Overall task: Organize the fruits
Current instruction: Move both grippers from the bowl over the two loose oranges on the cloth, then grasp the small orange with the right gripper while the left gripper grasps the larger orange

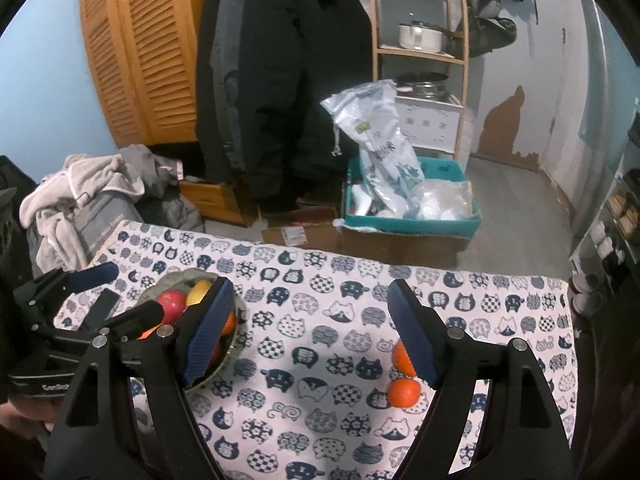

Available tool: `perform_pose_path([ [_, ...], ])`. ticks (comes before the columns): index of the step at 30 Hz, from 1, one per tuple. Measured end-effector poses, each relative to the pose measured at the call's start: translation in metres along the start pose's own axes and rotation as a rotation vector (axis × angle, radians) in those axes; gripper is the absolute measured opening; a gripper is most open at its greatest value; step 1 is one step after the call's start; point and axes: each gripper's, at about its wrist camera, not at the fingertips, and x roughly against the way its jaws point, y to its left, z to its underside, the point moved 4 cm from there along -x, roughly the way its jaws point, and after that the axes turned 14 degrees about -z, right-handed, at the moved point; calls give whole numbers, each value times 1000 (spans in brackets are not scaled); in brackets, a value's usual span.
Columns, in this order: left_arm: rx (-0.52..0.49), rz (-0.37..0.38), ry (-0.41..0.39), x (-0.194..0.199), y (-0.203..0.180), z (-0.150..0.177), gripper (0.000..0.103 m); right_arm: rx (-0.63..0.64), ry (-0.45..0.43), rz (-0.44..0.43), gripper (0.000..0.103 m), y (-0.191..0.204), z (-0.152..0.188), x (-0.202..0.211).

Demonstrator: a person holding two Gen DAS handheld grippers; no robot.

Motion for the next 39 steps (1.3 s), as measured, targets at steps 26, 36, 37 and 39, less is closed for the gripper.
perform_pose_path([
  [26,-171,40,110,-53,-93,21,92,-167,108,95,80,-112,61,-7],
  [36,-238,12,230,-100,-111,55,92,-240,240,101,80,-141,106,-55],
  [37,-242,7,245,-106,-112,59,92,-254,253,94,80,-145,112,-62],
  [39,-246,6,263,-113,-112,64,92,-274,273,87,80,-151,120,-72],
])
